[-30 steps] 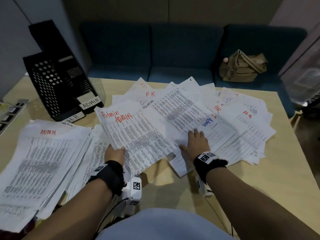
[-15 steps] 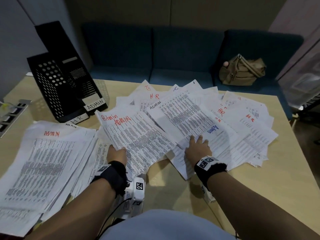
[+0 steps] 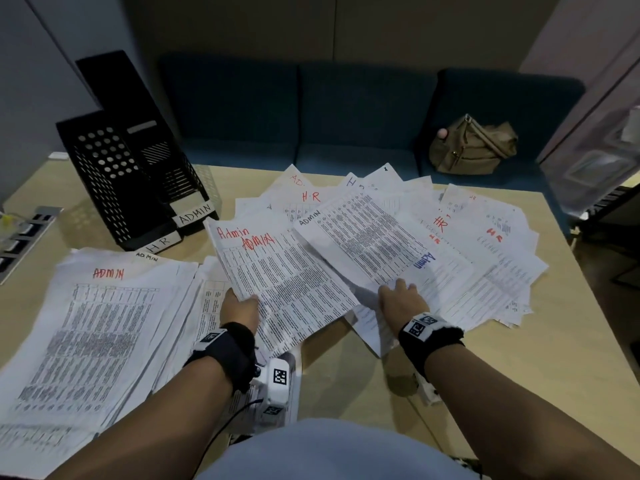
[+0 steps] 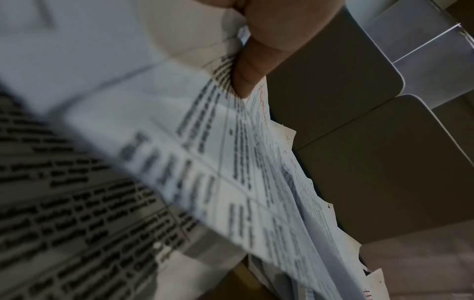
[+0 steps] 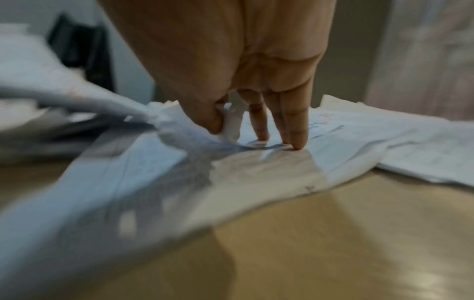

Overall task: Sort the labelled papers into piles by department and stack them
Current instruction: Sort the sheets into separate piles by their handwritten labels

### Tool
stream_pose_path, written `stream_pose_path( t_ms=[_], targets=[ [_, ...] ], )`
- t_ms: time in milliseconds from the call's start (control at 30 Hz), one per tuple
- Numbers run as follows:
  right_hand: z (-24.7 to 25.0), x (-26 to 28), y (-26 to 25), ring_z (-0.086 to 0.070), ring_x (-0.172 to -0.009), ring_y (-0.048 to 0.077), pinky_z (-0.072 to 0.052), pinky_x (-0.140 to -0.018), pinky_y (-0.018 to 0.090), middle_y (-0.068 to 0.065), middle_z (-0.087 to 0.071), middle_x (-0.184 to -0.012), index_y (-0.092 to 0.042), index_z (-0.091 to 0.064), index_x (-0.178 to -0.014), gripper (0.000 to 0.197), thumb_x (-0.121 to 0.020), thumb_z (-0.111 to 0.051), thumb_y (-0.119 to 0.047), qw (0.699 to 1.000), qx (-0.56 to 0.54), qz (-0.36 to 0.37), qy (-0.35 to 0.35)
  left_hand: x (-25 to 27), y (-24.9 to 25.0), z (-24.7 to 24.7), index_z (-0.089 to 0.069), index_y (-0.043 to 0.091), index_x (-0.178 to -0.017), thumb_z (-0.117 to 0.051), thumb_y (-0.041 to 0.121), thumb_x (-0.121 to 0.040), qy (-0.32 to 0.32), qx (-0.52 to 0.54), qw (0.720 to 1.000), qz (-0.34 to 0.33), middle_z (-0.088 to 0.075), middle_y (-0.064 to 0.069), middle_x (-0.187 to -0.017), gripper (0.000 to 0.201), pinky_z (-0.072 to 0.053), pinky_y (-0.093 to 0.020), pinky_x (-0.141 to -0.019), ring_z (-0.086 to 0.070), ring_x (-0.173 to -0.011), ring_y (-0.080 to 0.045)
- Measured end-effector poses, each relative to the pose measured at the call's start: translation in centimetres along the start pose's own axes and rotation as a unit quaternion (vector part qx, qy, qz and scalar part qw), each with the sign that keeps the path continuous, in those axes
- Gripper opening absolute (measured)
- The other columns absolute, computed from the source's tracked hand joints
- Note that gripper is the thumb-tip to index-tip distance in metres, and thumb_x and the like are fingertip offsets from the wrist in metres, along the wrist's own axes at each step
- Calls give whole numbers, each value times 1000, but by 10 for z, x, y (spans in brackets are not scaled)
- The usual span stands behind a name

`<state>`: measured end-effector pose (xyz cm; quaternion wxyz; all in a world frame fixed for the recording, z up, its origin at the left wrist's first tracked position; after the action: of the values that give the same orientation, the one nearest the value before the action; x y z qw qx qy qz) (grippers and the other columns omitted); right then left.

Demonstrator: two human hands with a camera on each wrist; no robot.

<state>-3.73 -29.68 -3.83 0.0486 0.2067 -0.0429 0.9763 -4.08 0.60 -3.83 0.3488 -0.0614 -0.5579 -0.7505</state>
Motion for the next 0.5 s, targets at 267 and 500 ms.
stream_pose_path(
  t_ms=[267, 500],
  targets=[
    [60, 54, -26, -56, -69, 28, -41, -57, 32, 10, -59, -76, -6, -53, -82, 10, -89, -49, 0, 922, -241, 101, 285, 19, 11, -15, -56, 6, -125, -55, 11, -93, -97, 10, 994, -48, -63, -10, -114, 33, -45, -32, -91, -60, -106, -29],
    [43, 77, -40, -62, -73, 14, -46, -70, 24, 3, -71, -78, -9, -72, -77, 23, -79, -57, 8, 900, -344, 86, 253, 39, 15, -35, -60, 11, -116, -50, 22, -96, -141, -8, 989, -49, -63, -2, -88, 25, -43, -24, -65, -57, -76, -15]
  ],
)
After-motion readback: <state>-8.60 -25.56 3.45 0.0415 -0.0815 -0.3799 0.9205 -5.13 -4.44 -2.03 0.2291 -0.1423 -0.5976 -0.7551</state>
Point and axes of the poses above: each hand's wrist, its own x-axis away from the middle knuckle, its own z-axis out of the back of the hand, y = z × x, the point moved 4 cm from there along -x, towards the middle knuckle
